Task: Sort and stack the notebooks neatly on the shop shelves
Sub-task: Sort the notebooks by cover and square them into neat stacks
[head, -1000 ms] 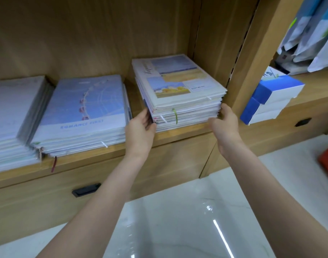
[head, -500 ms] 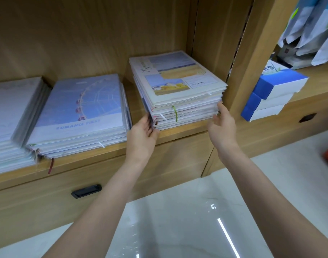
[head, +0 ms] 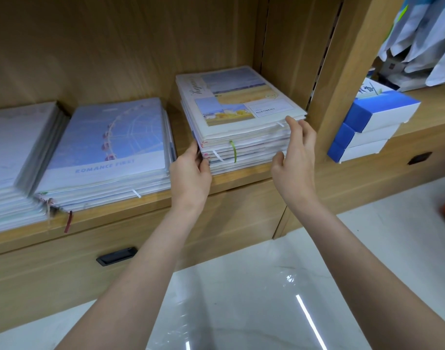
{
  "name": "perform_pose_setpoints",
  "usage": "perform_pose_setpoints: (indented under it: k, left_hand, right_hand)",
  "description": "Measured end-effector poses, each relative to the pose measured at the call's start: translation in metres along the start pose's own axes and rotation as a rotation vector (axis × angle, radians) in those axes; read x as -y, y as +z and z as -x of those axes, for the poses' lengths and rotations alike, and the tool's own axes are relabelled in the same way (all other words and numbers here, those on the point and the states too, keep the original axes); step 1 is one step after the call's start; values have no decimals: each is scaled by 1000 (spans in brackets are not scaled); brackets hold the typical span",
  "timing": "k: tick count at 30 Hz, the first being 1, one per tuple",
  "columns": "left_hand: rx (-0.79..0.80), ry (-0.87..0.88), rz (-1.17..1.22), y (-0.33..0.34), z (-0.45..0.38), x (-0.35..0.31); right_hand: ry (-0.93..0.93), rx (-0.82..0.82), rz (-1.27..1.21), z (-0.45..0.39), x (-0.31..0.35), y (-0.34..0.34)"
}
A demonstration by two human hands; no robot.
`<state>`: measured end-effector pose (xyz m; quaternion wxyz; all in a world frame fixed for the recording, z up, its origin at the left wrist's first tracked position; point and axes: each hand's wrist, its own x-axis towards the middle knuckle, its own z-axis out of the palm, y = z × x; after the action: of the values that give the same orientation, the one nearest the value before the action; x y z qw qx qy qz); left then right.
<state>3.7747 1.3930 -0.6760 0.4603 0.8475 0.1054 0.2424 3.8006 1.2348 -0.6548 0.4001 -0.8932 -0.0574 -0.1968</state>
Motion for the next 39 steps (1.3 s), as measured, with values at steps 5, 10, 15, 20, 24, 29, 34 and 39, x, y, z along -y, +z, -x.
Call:
perform_pose_setpoints:
  k: [5,10,15,20,24,29,34,39]
  left_hand:
    - [-27,8,-11,4,2,2]
    - [31,-26,74,1,14,1]
    - [68,-53,139,-4,10,3]
    - [35,-9,140,3,9,8]
    - [-3,53,131,7,10,13]
    - [-2,23,145,4,12,14]
    - [180,18,46,-4,7,23]
    - [80,15,69,3,7,24]
  right_hand:
    - [-30,-11,29,0,0,-1]
    - [-208,-74,235,-2,-10,-1]
    - [-414,32,399,-17,-4,7]
    - [-632,94,430,-22,17,27]
    - [-659,105,423,-22,20,39]
    - [-668,20,446,-15,6,41]
    - [-672,-122,615,-12,-7,54]
    - [-656,-163,596,-12,-7,59]
